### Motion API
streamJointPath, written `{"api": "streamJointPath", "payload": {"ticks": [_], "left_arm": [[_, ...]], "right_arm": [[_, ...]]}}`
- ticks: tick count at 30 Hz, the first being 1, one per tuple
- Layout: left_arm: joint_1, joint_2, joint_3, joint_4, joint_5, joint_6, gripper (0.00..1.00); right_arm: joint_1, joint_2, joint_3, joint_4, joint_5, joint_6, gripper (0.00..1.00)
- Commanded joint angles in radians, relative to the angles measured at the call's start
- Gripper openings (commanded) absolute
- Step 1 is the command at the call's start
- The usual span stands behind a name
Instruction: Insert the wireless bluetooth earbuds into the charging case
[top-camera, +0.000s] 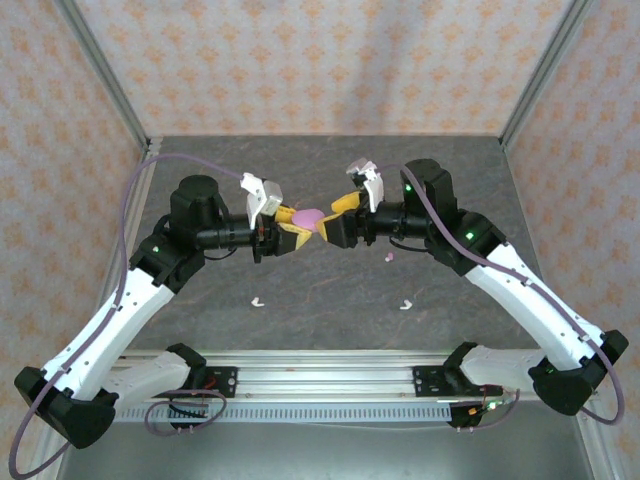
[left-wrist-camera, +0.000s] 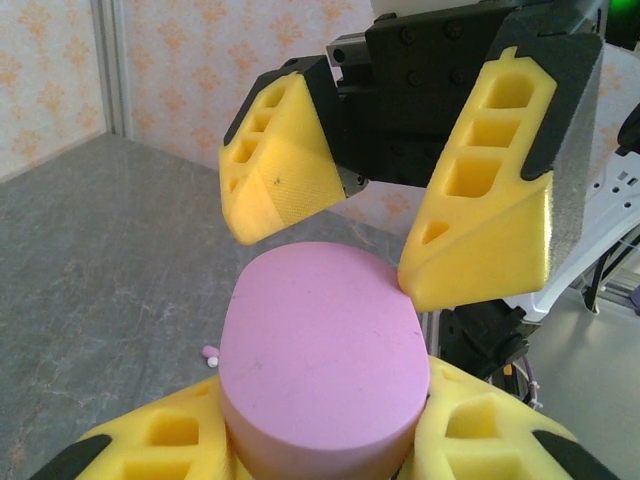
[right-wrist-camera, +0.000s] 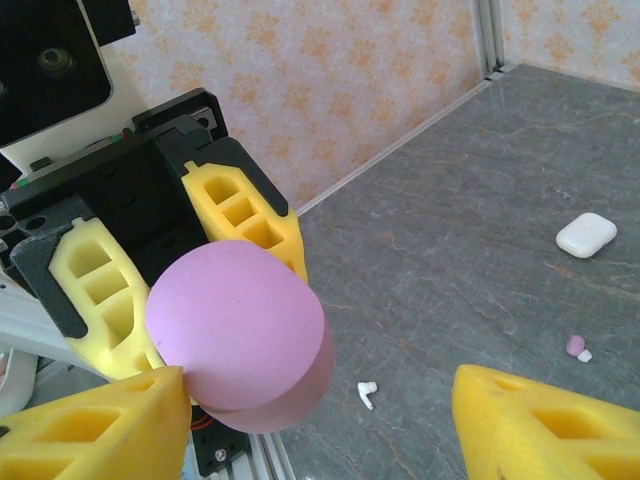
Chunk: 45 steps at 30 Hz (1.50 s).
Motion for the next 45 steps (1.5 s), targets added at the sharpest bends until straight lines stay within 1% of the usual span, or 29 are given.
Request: {"api": "streamJointPath", "payload": {"ticks": [1, 3, 5, 8, 11, 13, 16, 19, 23, 26, 30, 31, 32, 34, 36, 40, 45], "left_arm": [[-0.023, -0.018, 0.026, -0.002, 0.073, 0.004, 0.16], [-0.024, -0.016, 0.021, 0.006, 0.070, 0.002, 0.16], [-0.023, -0.010, 0.023, 0.009, 0.068, -0.001, 0.16], [-0.023, 0.003, 0.041, -0.003, 0.069, -0.003, 0.16], [-0.025, 0.008, 0.059, -0.021, 0.074, 0.001, 0.16], [-0.026, 0.003, 0.055, -0.018, 0.074, 0.001, 0.16], [-0.029, -0.005, 0.045, 0.000, 0.076, -0.014, 0.16], [-0.029, -0.013, 0.048, -0.008, 0.077, -0.013, 0.16], [-0.030, -0.021, 0.047, -0.005, 0.080, -0.011, 0.16], [-0.034, -0.016, 0.048, 0.001, 0.083, -0.012, 0.16], [-0.037, -0.002, 0.062, 0.000, 0.096, -0.014, 0.16], [-0.036, 0.002, 0.068, -0.006, 0.098, -0.012, 0.16], [-0.038, 0.005, 0.073, -0.016, 0.100, -0.006, 0.16], [-0.038, 0.007, 0.081, -0.025, 0.103, 0.000, 0.16], [-0.040, 0.008, 0.083, -0.025, 0.106, 0.000, 0.16], [-0.046, 0.004, 0.081, -0.026, 0.106, 0.000, 0.16], [-0.049, -0.008, 0.074, -0.031, 0.106, 0.001, 0.16]], "right_arm": [[-0.010, -0.004, 0.027, 0.064, 0.121, 0.026, 0.67], [-0.010, -0.011, 0.025, 0.071, 0.117, 0.030, 0.67], [-0.010, -0.026, 0.012, 0.092, 0.087, 0.029, 0.68], [-0.010, -0.072, -0.055, 0.193, -0.061, 0.030, 0.72], [-0.010, -0.107, -0.146, 0.334, -0.129, 0.108, 0.74], [-0.009, -0.102, -0.155, 0.339, -0.156, 0.123, 0.74], [-0.010, -0.078, -0.130, 0.286, -0.179, 0.103, 0.74], [-0.009, -0.067, -0.129, 0.278, -0.179, 0.091, 0.73], [-0.009, -0.063, -0.119, 0.271, -0.178, 0.090, 0.58], [-0.010, -0.065, -0.112, 0.261, -0.175, 0.090, 0.50], [-0.008, -0.066, -0.111, 0.266, -0.176, 0.091, 0.46], [-0.009, -0.066, -0.111, 0.266, -0.179, 0.092, 0.46], [-0.010, -0.067, -0.112, 0.266, -0.184, 0.093, 0.48], [-0.010, -0.073, -0.118, 0.266, -0.183, 0.096, 0.57], [-0.010, -0.080, -0.124, 0.264, -0.170, 0.094, 0.62], [-0.010, -0.086, -0.119, 0.241, -0.102, 0.070, 0.64], [-0.009, -0.070, -0.080, 0.211, 0.038, 0.057, 0.65]]}}
